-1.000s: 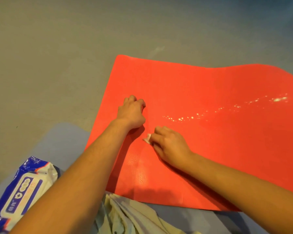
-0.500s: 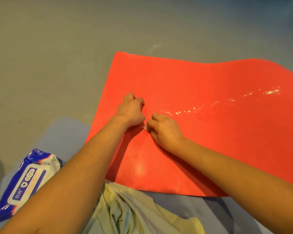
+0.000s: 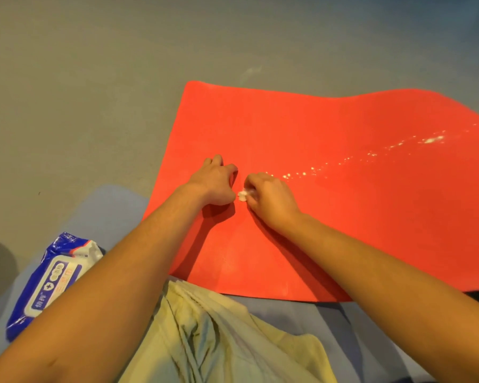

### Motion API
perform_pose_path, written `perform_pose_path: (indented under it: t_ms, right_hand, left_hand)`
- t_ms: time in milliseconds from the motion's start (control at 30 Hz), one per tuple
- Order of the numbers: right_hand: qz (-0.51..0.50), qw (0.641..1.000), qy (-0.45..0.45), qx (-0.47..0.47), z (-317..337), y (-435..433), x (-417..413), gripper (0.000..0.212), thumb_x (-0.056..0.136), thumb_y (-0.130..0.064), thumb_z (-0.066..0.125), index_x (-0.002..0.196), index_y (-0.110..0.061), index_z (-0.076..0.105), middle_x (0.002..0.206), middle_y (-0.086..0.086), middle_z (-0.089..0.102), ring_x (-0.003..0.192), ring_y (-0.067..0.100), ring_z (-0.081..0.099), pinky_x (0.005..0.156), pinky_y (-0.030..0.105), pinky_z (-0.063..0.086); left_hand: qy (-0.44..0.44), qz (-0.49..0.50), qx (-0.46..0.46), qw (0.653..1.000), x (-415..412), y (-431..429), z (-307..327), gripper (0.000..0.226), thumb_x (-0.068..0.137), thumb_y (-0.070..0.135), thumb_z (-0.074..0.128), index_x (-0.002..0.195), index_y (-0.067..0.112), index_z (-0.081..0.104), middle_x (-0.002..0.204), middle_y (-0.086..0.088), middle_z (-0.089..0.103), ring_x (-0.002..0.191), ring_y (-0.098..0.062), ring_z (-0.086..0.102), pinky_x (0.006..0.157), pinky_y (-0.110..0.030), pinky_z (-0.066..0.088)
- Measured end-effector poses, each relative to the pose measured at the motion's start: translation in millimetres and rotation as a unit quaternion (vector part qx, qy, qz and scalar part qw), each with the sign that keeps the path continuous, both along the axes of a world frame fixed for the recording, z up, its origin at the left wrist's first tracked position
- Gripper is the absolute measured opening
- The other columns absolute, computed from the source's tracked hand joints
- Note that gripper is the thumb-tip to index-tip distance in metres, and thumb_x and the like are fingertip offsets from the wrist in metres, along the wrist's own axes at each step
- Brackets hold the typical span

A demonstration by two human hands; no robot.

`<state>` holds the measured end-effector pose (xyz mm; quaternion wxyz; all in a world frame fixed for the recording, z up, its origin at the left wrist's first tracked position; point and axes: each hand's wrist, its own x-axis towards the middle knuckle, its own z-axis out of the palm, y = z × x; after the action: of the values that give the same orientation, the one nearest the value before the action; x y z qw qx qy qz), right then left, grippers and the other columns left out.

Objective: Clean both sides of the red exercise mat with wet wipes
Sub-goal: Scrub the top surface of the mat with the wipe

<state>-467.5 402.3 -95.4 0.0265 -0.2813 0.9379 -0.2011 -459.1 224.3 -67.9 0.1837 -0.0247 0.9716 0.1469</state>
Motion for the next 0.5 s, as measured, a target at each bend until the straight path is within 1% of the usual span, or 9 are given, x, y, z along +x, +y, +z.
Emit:
perform_pose_path:
  t_ms: [33, 100, 167, 200, 267, 333, 367, 433, 500]
  right_hand:
    - [0.002, 1.0, -0.002, -0.006, -1, -1, 3, 0.012, 0.085, -0.021, 0.066, 0.097, -0.021, 0.062, 0.091, 0.001, 0.064, 0.085, 0.028, 0.062, 0.064, 0.034, 0.04]
    - [0.026, 0.999, -0.017, -0.016, 1, 4, 23, 0.011, 0.084, -0.022, 0.066, 0.096, -0.023, 0.066, 0.09, -0.001, 0.065, 0.082, 0.027, 0.064, 0.065, 0.037, 0.047]
    - [0.07, 0.997, -0.026, -0.022, 2, 16, 49, 0.005, 0.085, -0.025, 0.067, 0.09, -0.024, 0.07, 0.087, -0.003, 0.065, 0.079, 0.025, 0.064, 0.065, 0.038, 0.05]
    - [0.094, 0.995, -0.031, -0.027, 4, 24, 62, 0.004, 0.087, -0.027, 0.067, 0.087, -0.025, 0.071, 0.085, -0.004, 0.064, 0.077, 0.022, 0.064, 0.064, 0.037, 0.05]
    - [0.151, 0.987, -0.053, -0.032, 10, 40, 83, 0.01, 0.092, -0.032, 0.066, 0.087, -0.025, 0.071, 0.082, -0.008, 0.061, 0.074, 0.018, 0.062, 0.064, 0.032, 0.048]
    - [0.204, 0.976, -0.071, -0.019, 14, 50, 92, 0.015, 0.095, -0.035, 0.062, 0.09, -0.025, 0.073, 0.084, -0.009, 0.06, 0.077, 0.015, 0.061, 0.066, 0.03, 0.047]
    - [0.213, 0.974, -0.073, -0.012, 14, 51, 90, 0.018, 0.094, -0.037, 0.059, 0.092, -0.025, 0.073, 0.087, -0.008, 0.061, 0.079, 0.015, 0.062, 0.067, 0.031, 0.048]
    - [0.187, 0.981, -0.059, -0.015, 11, 48, 73, 0.024, 0.092, -0.039, 0.056, 0.093, -0.024, 0.074, 0.09, -0.005, 0.063, 0.083, 0.019, 0.063, 0.069, 0.034, 0.05]
    - [0.121, 0.992, -0.024, -0.022, 7, 41, 54, 0.018, 0.089, -0.035, 0.06, 0.091, -0.024, 0.074, 0.091, -0.003, 0.062, 0.084, 0.023, 0.064, 0.067, 0.037, 0.05]
  left_hand:
    - [-0.01, -0.006, -0.002, 1.0, 2, -2, 0, 0.067, 0.081, 0.025, 0.064, 0.147, 0.023, 0.05, 0.14, -0.013, 0.041, 0.134, -0.036, 0.039, 0.112, -0.045, 0.041]
    - [-0.028, -0.02, -0.022, 0.999, 7, -1, 2, 0.076, 0.078, 0.031, 0.074, 0.149, 0.023, 0.048, 0.145, -0.013, 0.039, 0.137, -0.036, 0.039, 0.113, -0.044, 0.042]
    - [-0.047, -0.038, -0.055, 0.997, 12, 4, 6, 0.091, 0.07, 0.045, 0.088, 0.149, 0.025, 0.047, 0.143, -0.013, 0.039, 0.135, -0.036, 0.04, 0.111, -0.043, 0.044]
    - [-0.055, -0.045, -0.071, 0.995, 14, 7, 8, 0.098, 0.066, 0.052, 0.09, 0.149, 0.025, 0.047, 0.142, -0.014, 0.039, 0.134, -0.036, 0.04, 0.11, -0.043, 0.045]
    - [-0.061, -0.053, -0.092, 0.992, 18, 13, 9, 0.104, 0.062, 0.059, 0.091, 0.149, 0.024, 0.047, 0.143, -0.014, 0.038, 0.135, -0.037, 0.04, 0.109, -0.044, 0.046]
    - [-0.058, -0.05, -0.093, 0.993, 21, 17, 9, 0.105, 0.062, 0.059, 0.092, 0.149, 0.022, 0.047, 0.143, -0.014, 0.038, 0.135, -0.037, 0.04, 0.109, -0.044, 0.046]
    - [-0.055, -0.049, -0.093, 0.993, 22, 18, 9, 0.105, 0.062, 0.058, 0.093, 0.148, 0.021, 0.047, 0.143, -0.014, 0.039, 0.134, -0.038, 0.04, 0.109, -0.044, 0.046]
    - [-0.05, -0.043, -0.094, 0.993, 24, 21, 9, 0.103, 0.063, 0.056, 0.093, 0.147, 0.02, 0.047, 0.144, -0.015, 0.039, 0.135, -0.039, 0.04, 0.109, -0.044, 0.045]
    - [-0.049, -0.037, -0.089, 0.994, 26, 23, 6, 0.103, 0.065, 0.053, 0.094, 0.149, 0.02, 0.045, 0.146, -0.015, 0.037, 0.137, -0.039, 0.038, 0.109, -0.044, 0.043]
